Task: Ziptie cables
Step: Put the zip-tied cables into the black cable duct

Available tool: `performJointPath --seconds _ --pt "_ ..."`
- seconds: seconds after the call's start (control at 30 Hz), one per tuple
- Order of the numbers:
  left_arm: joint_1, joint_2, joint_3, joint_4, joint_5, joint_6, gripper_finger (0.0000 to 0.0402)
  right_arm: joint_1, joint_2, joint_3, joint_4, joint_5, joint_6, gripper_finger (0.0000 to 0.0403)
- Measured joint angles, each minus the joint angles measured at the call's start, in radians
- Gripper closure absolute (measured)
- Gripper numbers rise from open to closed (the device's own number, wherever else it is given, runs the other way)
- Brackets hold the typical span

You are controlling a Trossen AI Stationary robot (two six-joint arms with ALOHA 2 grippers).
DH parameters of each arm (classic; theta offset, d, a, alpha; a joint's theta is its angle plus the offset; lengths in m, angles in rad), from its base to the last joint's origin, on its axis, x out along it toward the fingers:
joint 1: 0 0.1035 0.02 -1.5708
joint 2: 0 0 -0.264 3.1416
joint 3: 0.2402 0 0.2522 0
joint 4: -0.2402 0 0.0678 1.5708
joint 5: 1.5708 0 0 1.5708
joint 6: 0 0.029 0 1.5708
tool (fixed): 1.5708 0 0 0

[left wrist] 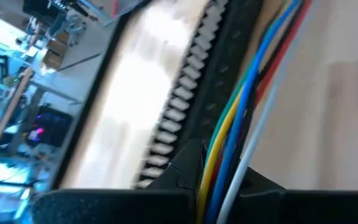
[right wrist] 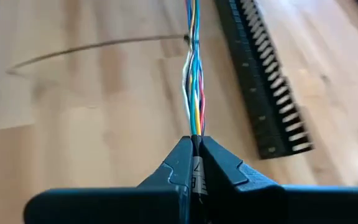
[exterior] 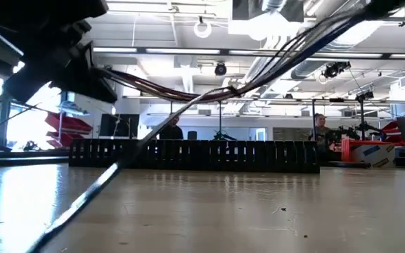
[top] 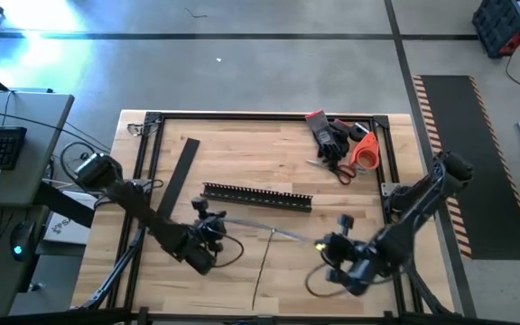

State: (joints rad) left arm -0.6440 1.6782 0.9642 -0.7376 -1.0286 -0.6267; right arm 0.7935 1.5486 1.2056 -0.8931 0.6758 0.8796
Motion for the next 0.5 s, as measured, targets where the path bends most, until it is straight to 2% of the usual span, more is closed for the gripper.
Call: performJointPath --seconds 0.17,0.33,0.5 --pt "0.059 -0.083 -0.024 -0.170 0.026 -0.030 0.0402 -0.121 0.000 -0.023 0.059 0.000 -0.145 0.0400" --pt "0.136 -0.143 -0.117 -0.195 0.111 -0.011 0.0401 -0.256 0.000 -0.026 0.101 -0.056 -0.341 0.0401" --pt "0.207 -0.177 -0.235 -0.181 0.167 -0.008 0.0401 -0.380 0.004 -0.026 0.115 -0.094 -0.449 0.0401"
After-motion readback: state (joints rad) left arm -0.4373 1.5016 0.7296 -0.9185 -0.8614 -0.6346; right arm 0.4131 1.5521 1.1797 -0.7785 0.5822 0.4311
